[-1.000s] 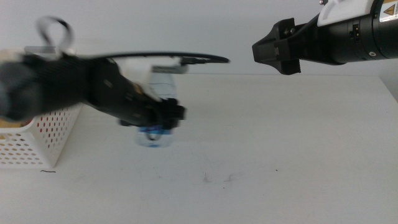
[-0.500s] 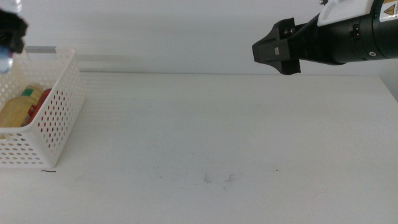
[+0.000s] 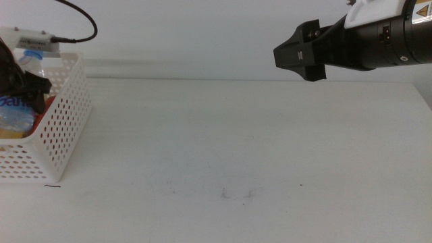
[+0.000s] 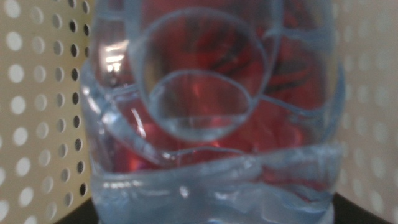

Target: Use arms to grab the bottles and put them into the dustbin to the left of the table.

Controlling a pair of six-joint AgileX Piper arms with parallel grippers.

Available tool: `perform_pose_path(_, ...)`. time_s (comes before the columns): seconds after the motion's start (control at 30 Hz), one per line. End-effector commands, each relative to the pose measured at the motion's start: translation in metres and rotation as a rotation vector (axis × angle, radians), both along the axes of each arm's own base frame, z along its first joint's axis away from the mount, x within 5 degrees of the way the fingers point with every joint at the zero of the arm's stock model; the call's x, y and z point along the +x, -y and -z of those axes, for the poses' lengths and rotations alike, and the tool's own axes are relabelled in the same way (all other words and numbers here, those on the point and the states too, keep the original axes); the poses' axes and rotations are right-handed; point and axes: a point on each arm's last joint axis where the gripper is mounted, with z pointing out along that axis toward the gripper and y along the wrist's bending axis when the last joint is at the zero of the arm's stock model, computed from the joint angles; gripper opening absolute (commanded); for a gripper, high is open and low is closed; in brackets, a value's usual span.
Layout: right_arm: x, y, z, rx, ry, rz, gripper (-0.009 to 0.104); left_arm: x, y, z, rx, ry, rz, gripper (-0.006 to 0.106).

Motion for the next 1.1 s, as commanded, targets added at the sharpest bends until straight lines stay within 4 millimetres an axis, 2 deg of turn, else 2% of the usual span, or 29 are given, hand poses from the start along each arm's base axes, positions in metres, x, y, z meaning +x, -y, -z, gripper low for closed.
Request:
perform_pose_path(0.0,-0.001,0.000,-0.001,-0.001,0.015,-0.004,0.082,0.005,-0.002,-0.001,0.012,0.040,-0.010,0.044)
perform_pose_path(0.17,-0.001,0.000,-0.001,-0.001,0.015,-0.004,0.082,0.005,-0.003,0.005,0.022,0.007,-0.006,0.091)
perform_pose_path(0.2,-0.001,0.000,-0.001,-0.001,0.015,-0.004,0.082,0.005,-0.004,0.005,0.022,0.004,-0.010,0.094)
perform_pose_path(0.33,-0.001,0.000,-0.001,-0.001,0.015,-0.004,0.082,-0.002,-0.001,-0.012,0.013,0.031,-0.033,0.094)
perform_pose_path(0.5,-0.001,0.000,-0.001,-0.001,0.015,-0.004,0.082,-0.033,0.018,-0.051,-0.030,0.163,-0.021,0.094)
perform_pose_path(0.63,-0.001,0.000,-0.001,-0.001,0.015,-0.004,0.082,-0.079,0.047,-0.081,-0.044,0.330,0.057,0.094)
perform_pose_path(0.83,-0.001,0.000,-0.001,-0.001,0.015,-0.004,0.082,-0.173,0.097,-0.142,-0.160,0.659,0.190,0.094)
perform_pose_path(0.97,-0.001,0.000,-0.001,-0.001,0.015,-0.004,0.082,-0.225,0.106,-0.167,-0.171,0.799,0.227,0.094)
perform_pose_path(1.07,-0.001,0.000,-0.001,-0.001,0.015,-0.004,0.081,-0.254,0.106,-0.182,-0.160,0.888,0.238,0.094)
